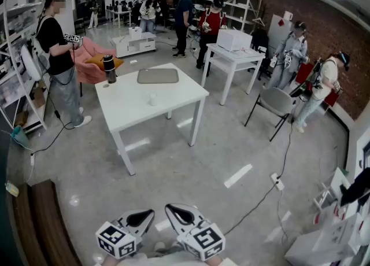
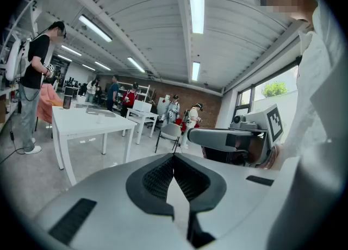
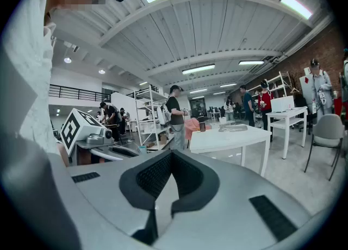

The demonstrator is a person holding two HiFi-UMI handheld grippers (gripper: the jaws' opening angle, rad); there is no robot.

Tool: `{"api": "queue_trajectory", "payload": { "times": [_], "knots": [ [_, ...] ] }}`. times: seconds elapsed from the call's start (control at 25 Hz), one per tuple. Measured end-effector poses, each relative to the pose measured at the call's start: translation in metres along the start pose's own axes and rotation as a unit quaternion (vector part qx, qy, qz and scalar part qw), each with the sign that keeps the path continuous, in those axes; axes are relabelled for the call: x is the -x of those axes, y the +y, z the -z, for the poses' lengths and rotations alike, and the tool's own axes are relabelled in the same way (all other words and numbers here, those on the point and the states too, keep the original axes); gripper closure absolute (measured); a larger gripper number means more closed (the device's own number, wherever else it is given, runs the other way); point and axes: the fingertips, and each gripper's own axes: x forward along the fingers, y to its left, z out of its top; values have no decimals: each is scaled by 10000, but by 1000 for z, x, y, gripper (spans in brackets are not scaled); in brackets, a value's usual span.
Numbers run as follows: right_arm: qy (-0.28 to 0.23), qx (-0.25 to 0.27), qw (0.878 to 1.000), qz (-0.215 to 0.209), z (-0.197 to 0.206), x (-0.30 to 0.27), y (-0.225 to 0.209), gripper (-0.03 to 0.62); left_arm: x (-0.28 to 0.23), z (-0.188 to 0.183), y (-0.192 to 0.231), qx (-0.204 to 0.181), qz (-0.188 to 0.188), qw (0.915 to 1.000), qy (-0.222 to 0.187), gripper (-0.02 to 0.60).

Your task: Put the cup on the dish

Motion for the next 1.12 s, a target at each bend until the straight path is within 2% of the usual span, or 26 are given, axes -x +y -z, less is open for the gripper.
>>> {"api": "queue_trajectory", "payload": {
  "times": [0.12, 0.28, 0.6, 0.88, 1.12],
  "knots": [
    [135, 2, 9999, -32, 8, 1, 1, 582, -4, 3, -7, -22, 49, 10000, 75, 572],
    [87, 23, 9999, -80, -3, 2, 1, 582, -7, 2, -7, 23, 47, 10000, 49, 572],
    [124, 53, 9999, 36, -3, 3, -7, 582, -13, 4, -9, 13, -16, 10000, 73, 572],
    [-16, -306, 9987, -412, 2, 11, -12, 579, -28, 8, -17, 152, -75, 9998, 64, 572],
    [-107, -493, 9976, -465, 7, 17, -29, 580, -42, 14, -19, 199, -200, 9996, 4, 572]
  ]
}}
